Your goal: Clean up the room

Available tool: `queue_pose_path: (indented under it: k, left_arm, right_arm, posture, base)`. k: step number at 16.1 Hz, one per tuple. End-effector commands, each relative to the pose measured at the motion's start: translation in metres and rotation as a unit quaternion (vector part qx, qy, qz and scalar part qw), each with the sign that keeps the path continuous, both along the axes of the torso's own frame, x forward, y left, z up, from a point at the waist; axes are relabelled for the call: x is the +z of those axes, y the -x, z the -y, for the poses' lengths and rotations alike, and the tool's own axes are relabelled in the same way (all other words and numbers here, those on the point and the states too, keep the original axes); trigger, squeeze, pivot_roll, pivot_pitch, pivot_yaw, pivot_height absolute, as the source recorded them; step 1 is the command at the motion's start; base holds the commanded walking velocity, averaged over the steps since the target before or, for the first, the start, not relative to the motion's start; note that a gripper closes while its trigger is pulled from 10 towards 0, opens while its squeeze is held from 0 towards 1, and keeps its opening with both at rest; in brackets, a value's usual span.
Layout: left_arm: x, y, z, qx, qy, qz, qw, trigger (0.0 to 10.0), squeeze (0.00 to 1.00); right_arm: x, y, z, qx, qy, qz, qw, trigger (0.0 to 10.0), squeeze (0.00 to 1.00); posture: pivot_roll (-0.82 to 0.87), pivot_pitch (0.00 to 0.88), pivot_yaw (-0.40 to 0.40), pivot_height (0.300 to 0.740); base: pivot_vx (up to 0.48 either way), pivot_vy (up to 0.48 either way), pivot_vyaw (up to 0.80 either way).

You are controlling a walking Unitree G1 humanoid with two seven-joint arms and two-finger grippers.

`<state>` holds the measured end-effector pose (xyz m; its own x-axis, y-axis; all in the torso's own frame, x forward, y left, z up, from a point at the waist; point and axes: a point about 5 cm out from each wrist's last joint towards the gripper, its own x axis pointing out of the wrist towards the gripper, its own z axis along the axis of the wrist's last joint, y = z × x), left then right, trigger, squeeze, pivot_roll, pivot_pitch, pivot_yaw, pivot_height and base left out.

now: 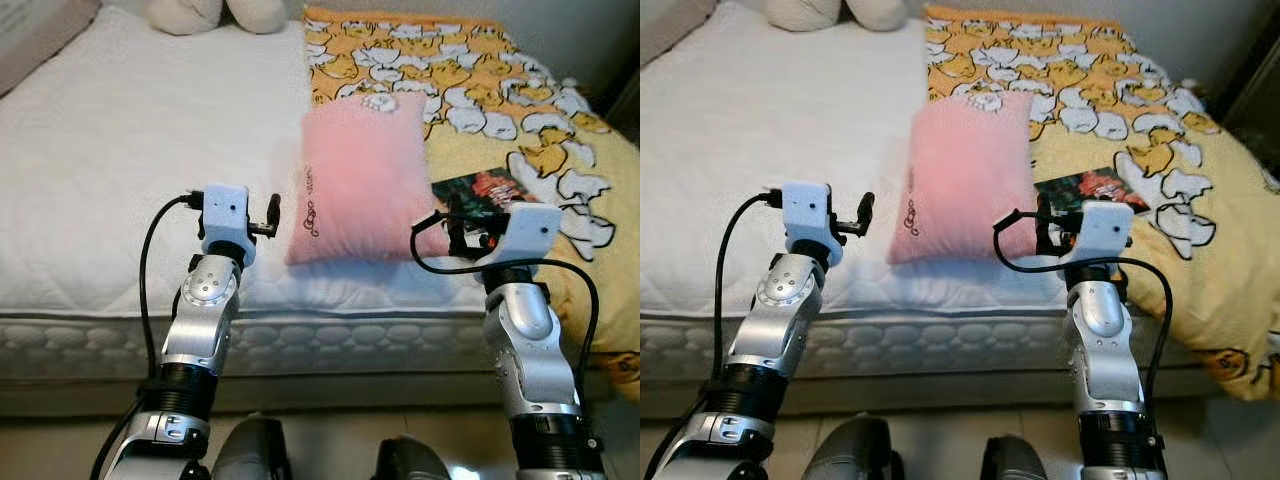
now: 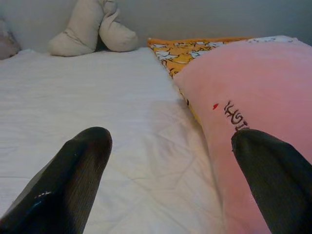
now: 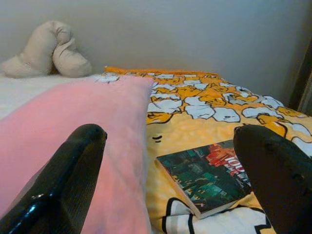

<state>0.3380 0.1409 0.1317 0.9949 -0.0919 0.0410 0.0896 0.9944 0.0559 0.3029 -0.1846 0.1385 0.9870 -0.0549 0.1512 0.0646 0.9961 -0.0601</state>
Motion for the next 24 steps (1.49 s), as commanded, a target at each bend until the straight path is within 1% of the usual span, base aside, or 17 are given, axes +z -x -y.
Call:
queue_pose_path:
  k: [1,2,4,7,11,13,15,22,24]
  left_arm:
    - [0.005,-0.001,0.003,-0.015,0.01,0.007,1.0,10.0,1.0]
    - [0.006,-0.001,0.006,-0.026,0.009,0.009,1.0,10.0,0.0]
    - [0.006,-0.002,0.008,-0.018,0.002,0.009,1.0,10.0,0.0]
    - [0.005,-0.003,0.01,-0.015,-0.002,0.007,1.0,10.0,0.0]
    - [0.006,-0.004,0.013,-0.015,0.007,0.005,1.0,10.0,0.0]
    - [0.008,-0.005,0.013,-0.005,0.021,0.01,1.0,10.0,0.0]
    - [0.009,-0.004,0.014,-0.006,0.021,0.011,1.0,10.0,0.0]
    - [0.013,-0.004,0.016,-0.003,0.012,0.023,1.0,10.0,0.0]
    - [0.016,-0.004,0.021,-0.023,-0.005,0.029,0.999,10.0,0.0]
  right_arm:
    - [0.006,-0.005,-0.001,-0.001,0.025,0.007,1.0,10.0,1.0]
    - [0.008,-0.008,0.0,-0.003,0.028,0.007,1.0,10.0,0.0]
    - [0.007,-0.011,0.002,-0.009,0.034,-0.002,0.999,10.0,0.0]
    - [0.006,-0.013,0.002,-0.012,0.04,-0.002,0.999,10.0,0.0]
    - [0.006,-0.013,0.0,-0.01,0.042,-0.002,0.999,10.0,0.0]
    - [0.007,-0.014,-0.004,0.001,0.043,0.003,0.999,10.0,0.0]
    - [0.008,-0.014,-0.004,0.004,0.045,0.006,0.999,10.0,0.0]
    - [0.006,-0.017,-0.007,0.009,0.041,0.002,0.999,10.0,0.0]
    - [0.005,-0.016,-0.006,0.005,0.04,-0.002,0.999,10.0,0.0]
  posture:
    - [-0.01,0.0,-0.006,0.678]
    - [-0.01,0.0,-0.007,0.678]
    - [-0.01,0.0,-0.009,0.678]
    - [-0.01,0.0,-0.009,0.678]
    - [-0.02,0.0,-0.006,0.678]
    - [-0.01,0.0,-0.005,0.678]
    - [-0.01,0.0,-0.005,0.678]
    - [0.0,0.0,-0.006,0.682]
    - [0.0,0.0,-0.005,0.686]
  base:
    - [0.0,-0.469,0.0]
    - [0.247,-0.409,0.0]
    - [0.247,-0.409,0.0]
    - [0.249,-0.407,0.0]
    - [0.252,-0.405,0.0]
    - [0.0,0.0,0.0]
    - [0.0,0.0,0.64]
    - [0.0,0.0,0.53]
    - [0.0,0.0,0.0]
